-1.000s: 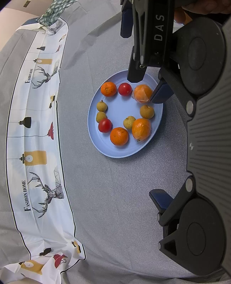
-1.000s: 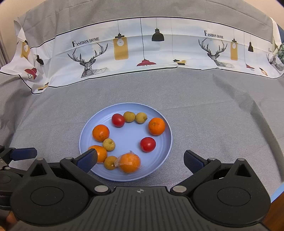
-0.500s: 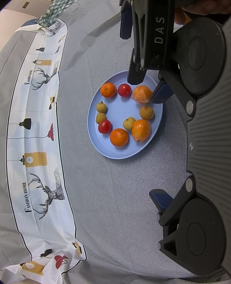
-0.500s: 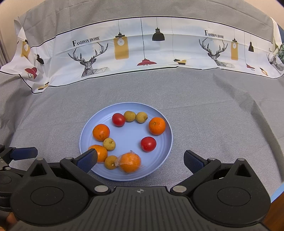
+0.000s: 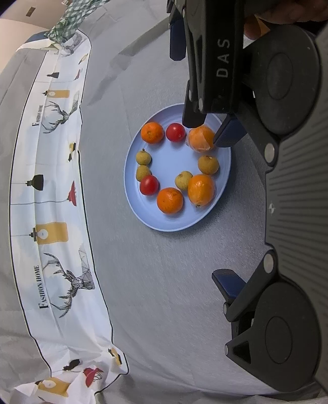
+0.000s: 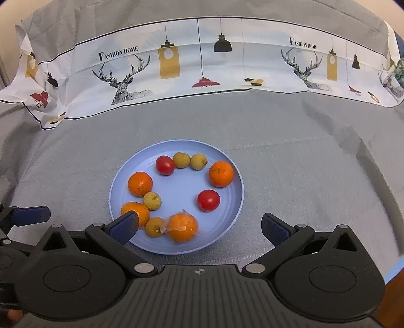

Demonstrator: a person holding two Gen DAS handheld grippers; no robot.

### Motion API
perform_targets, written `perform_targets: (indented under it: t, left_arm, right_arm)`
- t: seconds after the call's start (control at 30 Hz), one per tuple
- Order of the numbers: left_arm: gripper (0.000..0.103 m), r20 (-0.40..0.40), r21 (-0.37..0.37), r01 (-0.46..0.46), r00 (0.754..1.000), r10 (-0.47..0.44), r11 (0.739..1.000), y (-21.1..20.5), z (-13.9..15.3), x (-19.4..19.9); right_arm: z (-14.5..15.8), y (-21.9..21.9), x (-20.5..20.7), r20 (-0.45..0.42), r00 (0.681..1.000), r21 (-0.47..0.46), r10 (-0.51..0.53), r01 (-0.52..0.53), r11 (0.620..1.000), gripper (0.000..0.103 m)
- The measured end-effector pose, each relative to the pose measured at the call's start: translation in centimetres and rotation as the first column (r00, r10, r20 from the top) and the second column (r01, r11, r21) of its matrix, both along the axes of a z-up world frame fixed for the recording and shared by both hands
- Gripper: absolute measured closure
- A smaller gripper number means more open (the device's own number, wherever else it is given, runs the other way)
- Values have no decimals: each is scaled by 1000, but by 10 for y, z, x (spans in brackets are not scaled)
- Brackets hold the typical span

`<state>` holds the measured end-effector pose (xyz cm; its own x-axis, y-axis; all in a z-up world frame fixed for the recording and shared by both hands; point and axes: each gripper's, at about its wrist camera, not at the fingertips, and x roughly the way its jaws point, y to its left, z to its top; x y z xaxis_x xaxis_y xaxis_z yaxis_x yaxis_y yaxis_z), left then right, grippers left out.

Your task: Organize fruits

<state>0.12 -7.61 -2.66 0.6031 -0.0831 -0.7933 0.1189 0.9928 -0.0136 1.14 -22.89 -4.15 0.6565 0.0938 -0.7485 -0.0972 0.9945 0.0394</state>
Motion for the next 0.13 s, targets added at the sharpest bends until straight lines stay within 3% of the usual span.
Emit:
perform_targets:
  t: [0.13]
  left_arm:
    - [1,24,-15,6,1000,-6,1000,-1,4,0]
  right_arm:
    - [4,-6,2,7,1000,14,-12,12,1000,1]
